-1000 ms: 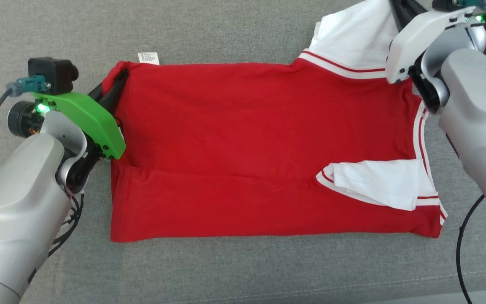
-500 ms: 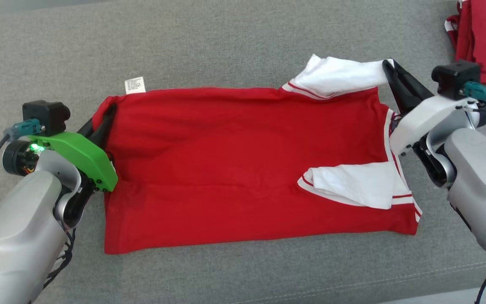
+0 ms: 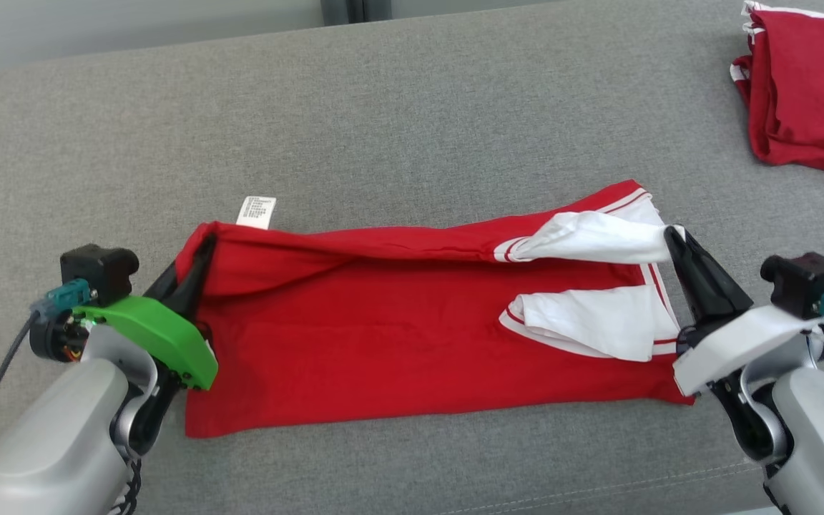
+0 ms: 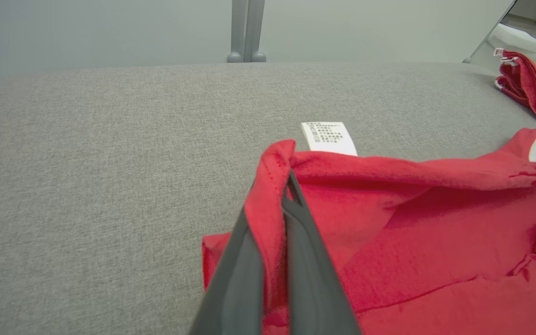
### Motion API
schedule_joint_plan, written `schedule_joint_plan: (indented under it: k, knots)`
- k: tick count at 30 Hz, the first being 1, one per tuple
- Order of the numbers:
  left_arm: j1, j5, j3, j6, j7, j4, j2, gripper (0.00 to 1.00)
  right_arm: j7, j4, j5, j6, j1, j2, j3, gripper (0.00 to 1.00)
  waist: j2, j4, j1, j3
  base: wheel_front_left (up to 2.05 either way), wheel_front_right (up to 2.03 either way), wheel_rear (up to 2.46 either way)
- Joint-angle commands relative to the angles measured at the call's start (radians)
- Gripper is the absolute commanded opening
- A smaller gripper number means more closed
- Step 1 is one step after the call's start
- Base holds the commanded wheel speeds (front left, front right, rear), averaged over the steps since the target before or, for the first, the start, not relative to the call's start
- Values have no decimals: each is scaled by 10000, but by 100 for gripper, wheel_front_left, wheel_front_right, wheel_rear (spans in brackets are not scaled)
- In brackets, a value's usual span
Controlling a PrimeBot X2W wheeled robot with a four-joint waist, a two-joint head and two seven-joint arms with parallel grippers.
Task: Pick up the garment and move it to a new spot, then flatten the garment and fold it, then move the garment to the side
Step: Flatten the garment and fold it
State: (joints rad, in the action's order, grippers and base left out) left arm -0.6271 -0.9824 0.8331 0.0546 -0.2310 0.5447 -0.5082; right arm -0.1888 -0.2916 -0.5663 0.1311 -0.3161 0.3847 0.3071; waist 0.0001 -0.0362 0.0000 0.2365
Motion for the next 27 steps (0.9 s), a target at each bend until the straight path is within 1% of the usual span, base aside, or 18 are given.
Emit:
schedule_joint_plan:
  k: [1, 4, 8, 9, 10, 11, 14, 18, 20, 24, 27]
  knots:
    - [298, 40, -38, -121, -75, -145, -89, 0, 128, 248, 142, -8, 368, -94, -220, 0, -1, 16, 0, -44, 0, 0, 0]
    - [715, 7, -82, -284, -164, -503, -131, 0, 505, 871, 469, -8, 1145, -434, -830, 0, -1, 83, 0, -93, 0, 0, 0]
    - [1074, -88, -168, -439, -219, -734, -46, 0, 980, 1562, 800, -7, 1874, -858, -1345, 0, -1, 150, 0, -145, 0, 0, 0]
    - [1133, -86, -206, -476, -242, -766, -20, 8, 1073, 1666, 878, -7, 1980, -932, -1439, 0, -1, 156, 0, -158, 0, 0, 0]
    - [1173, -40, -273, -532, -274, -810, -7, 45, 1171, 1794, 982, -7, 2076, -1002, -1526, 34, -1, 161, 0, -178, 0, 0, 0]
    - [1215, 28, -341, -582, -294, -851, 4, 100, 1214, 1898, 1032, -5, 2134, -1066, -1580, 100, -1, 165, 0, -199, 0, 0, 0]
    - [1528, 137, -733, -738, -340, -1063, 106, 100, 1369, 2158, 1063, -5, 2332, -1192, -1796, 100, -1, 172, 0, -330, 0, 0, 0]
    - [2047, 499, -1660, -921, -340, -1637, 290, 100, 1415, 2411, 1016, -4, 2409, -1214, -2027, 100, -1, 231, 0, -502, 0, 0, 0]
    - [2434, 850, -2179, -968, -343, -1983, 442, 100, 1449, 2466, 962, -5, 2418, -1196, -2169, 100, -1, 292, 0, -587, 0, 0, 0]
    - [3053, 1572, -3201, -1036, -346, -2602, 809, 100, 1645, 2257, 1150, -4, 2140, -1097, -2335, 100, -1, 418, 0, -682, 0, 0, 0]
    - [3532, 2303, -4062, -1120, -344, -3019, 1158, 100, 1882, 1828, 1311, -4, 1820, -1092, -2412, 100, -1, 523, 0, -692, 0, 0, 0]
